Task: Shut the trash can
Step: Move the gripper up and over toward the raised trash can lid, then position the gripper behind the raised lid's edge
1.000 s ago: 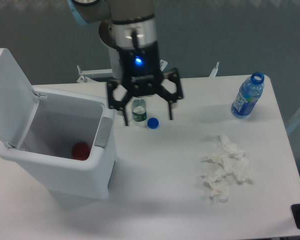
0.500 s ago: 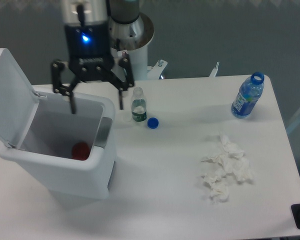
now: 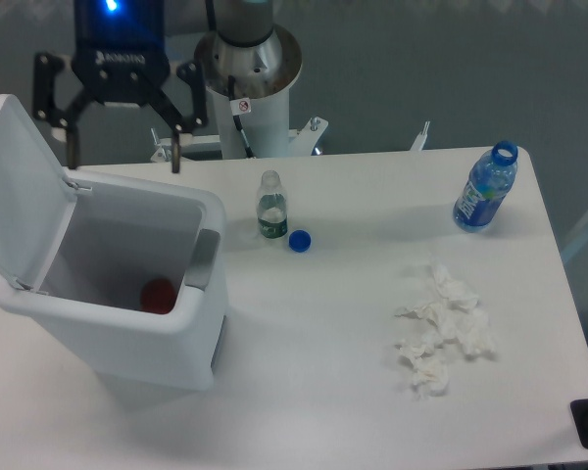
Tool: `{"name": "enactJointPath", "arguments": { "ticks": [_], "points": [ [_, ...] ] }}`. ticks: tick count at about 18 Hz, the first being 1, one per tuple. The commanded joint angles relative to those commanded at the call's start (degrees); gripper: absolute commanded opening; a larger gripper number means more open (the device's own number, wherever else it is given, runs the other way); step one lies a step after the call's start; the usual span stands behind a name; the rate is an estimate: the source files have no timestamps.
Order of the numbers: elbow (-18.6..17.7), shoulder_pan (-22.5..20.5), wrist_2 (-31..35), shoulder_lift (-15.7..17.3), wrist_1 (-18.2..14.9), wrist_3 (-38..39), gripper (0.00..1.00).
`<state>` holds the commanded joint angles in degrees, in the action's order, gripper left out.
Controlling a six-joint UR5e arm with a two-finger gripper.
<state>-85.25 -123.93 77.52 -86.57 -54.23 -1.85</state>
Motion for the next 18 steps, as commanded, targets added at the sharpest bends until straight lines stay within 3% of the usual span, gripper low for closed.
{"name": "enactJointPath", "arguments": {
  "ticks": [18],
  "points": [
    [-0.1,6.1,-11.0,2.1,1.2,-1.5,1.00]
  ]
}}
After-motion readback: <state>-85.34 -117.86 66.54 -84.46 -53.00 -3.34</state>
